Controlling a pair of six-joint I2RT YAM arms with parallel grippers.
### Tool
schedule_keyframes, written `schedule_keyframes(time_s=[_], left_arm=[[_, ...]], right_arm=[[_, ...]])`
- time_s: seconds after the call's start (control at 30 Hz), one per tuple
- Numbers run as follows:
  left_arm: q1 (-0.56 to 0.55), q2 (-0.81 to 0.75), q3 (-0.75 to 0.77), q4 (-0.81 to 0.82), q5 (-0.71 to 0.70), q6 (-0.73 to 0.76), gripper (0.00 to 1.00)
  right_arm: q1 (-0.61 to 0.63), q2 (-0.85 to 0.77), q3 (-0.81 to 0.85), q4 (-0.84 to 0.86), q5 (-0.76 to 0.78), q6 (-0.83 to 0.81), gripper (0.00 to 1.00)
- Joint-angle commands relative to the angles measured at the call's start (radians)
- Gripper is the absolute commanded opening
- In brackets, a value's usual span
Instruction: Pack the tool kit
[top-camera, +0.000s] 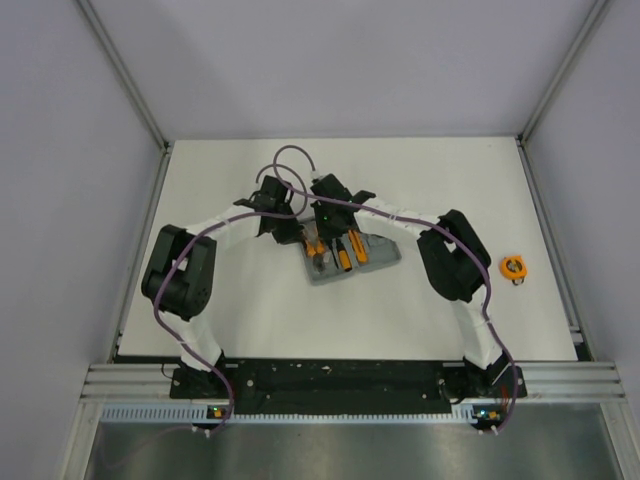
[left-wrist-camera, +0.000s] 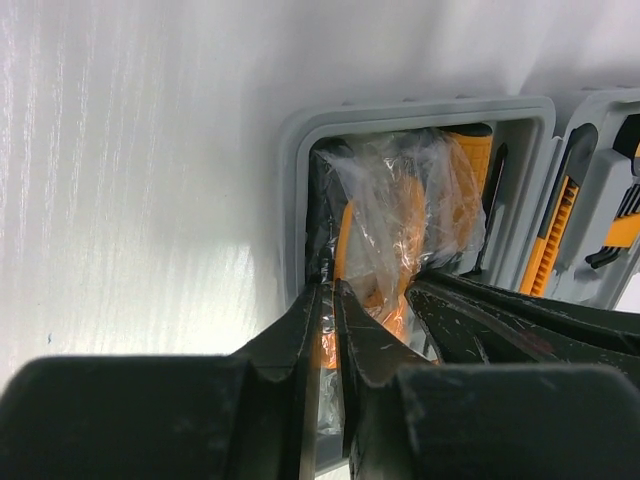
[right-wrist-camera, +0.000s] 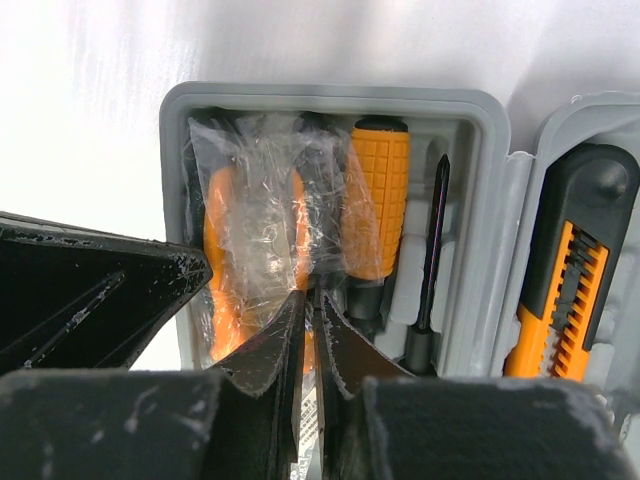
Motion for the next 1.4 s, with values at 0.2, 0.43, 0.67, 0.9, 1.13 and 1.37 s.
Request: schedule_keyframes(time_s=[0.2, 0.43, 0.67, 0.9, 1.13, 1.37], left_arm=[[-0.078, 0.130, 0.065, -0.133, -0.096, -0.011, 0.13], [-0.098, 0.163, 0.016, -0.101, -0.060, -0.026, 0.03], [-0.093, 0.046, 0.059, -0.105, -0.079, -0.011, 0.13], [-0.084, -0.112, 0.110, -0.127, -0.127, 0.023, 0.30], [-0.084, -0.219, 0.082, -0.147, -0.134, 0.031, 0.36], [-0.047, -0.461, -0.074, -0.073, -0.010, 0.057, 0.43]], right_arm=[[0.031, 0.083, -0.100, -0.014, -0.044, 0.002, 0.04], [0.067, 0.070, -0.172, -0.024, -0.015, 0.037, 0.02], [0.058, -0.001, -0.026, -0.089, 0.086, 0.039, 0.03], [0.035, -0.095, 0.098, -0.116, 0.163, 0.027, 0.06], [0.013, -0.225, 0.051, -0.121, 0.221, 0.028, 0.15], [-0.031, -0.432, -0.173, -0.121, 0.367, 0.017, 0.23]])
